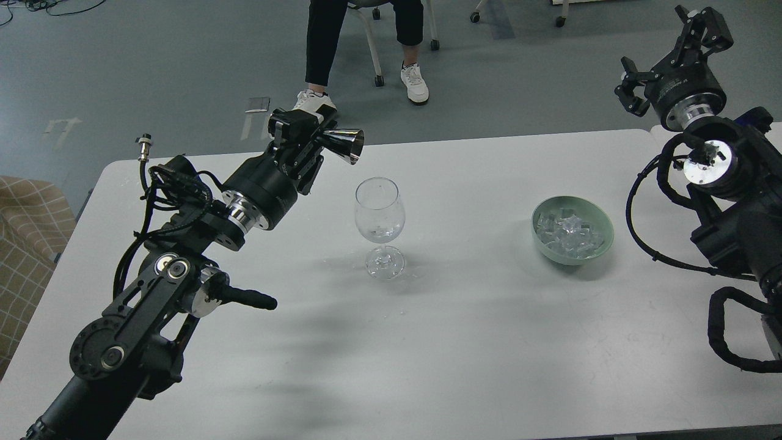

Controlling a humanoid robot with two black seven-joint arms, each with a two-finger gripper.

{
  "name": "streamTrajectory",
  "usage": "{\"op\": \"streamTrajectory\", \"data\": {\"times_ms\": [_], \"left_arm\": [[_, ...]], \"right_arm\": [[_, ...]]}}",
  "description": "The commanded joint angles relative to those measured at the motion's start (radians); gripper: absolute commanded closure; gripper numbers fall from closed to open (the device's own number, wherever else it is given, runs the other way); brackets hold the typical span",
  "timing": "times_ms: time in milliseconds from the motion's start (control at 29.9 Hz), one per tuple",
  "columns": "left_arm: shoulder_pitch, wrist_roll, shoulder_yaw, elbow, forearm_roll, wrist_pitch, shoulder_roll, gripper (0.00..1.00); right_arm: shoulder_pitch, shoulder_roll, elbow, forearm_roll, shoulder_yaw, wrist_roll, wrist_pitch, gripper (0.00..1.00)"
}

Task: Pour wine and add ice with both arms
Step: 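Turn the metal cup upright and move the left gripper back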

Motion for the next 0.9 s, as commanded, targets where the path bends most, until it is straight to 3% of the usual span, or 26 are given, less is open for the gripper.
{"op": "streamTrajectory", "data": {"times_ms": [0, 401, 602, 869], "left_arm": [[-0.026, 0.003, 0.030, -0.003, 0.073, 0.000, 0.022, 0.86], [-0.023, -0.002, -0.002, -0.012, -0.008, 0.009, -0.001, 0.87], [0.016, -0.005, -0.177, -0.015, -0.359, 0.008, -0.007, 0.88], [0.075, 0.000, -0.355, 0.106, -0.929, 0.003, -0.008, 0.86]], "right_arm": [[-0.005, -0.007, 0.000, 0.000, 0.000, 0.000, 0.000, 0.00], [-0.008, -0.010, 0.008, 0.000, 0.000, 0.000, 0.000, 0.00], [-0.015, -0.010, 0.008, 0.000, -0.002, 0.000, 0.000, 0.00], [-0.029, -0.010, 0.009, -0.002, -0.003, 0.000, 0.000, 0.00]]}}
